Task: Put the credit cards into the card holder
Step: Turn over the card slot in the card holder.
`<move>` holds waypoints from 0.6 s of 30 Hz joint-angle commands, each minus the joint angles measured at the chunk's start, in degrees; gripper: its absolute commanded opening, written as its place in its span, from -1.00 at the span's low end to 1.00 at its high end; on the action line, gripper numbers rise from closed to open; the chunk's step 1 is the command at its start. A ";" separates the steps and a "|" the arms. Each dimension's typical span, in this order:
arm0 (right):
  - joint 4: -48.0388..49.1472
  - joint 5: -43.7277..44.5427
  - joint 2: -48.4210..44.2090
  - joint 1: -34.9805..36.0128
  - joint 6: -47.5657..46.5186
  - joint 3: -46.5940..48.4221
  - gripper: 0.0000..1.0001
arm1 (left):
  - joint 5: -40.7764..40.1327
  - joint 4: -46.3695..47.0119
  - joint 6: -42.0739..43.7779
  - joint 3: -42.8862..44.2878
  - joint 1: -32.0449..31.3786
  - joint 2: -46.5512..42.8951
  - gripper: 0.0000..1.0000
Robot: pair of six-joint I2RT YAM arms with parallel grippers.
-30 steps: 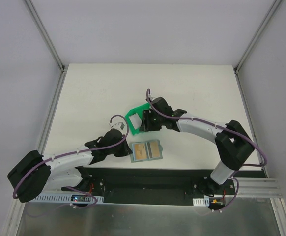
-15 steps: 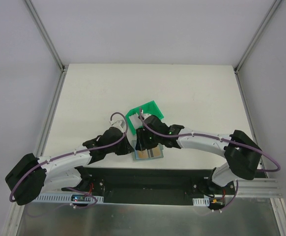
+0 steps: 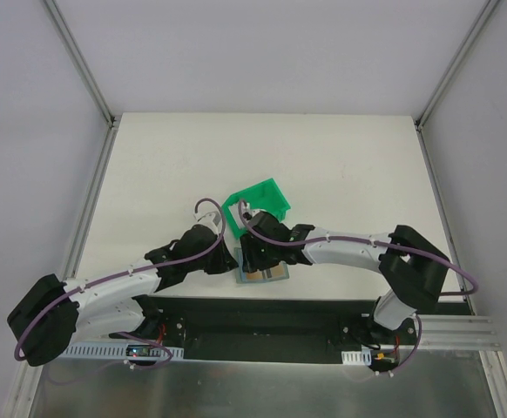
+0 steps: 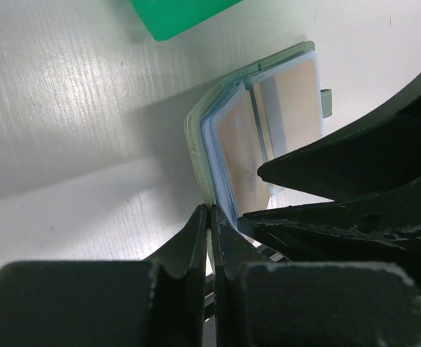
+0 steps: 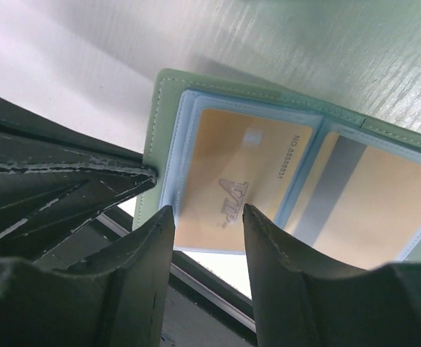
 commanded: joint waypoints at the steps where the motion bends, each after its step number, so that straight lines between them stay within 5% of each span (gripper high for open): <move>1: -0.20 0.38 0.37 0.58 0.48 2.48 -0.08 | 0.69 -0.17 -0.31 1.36 0.38 -1.35 -1.00; 18: -6.09 6.70 0.90 1.72 -1.10 4.94 -0.19 | 0.33 -0.17 -0.31 1.09 0.29 -1.87 -1.00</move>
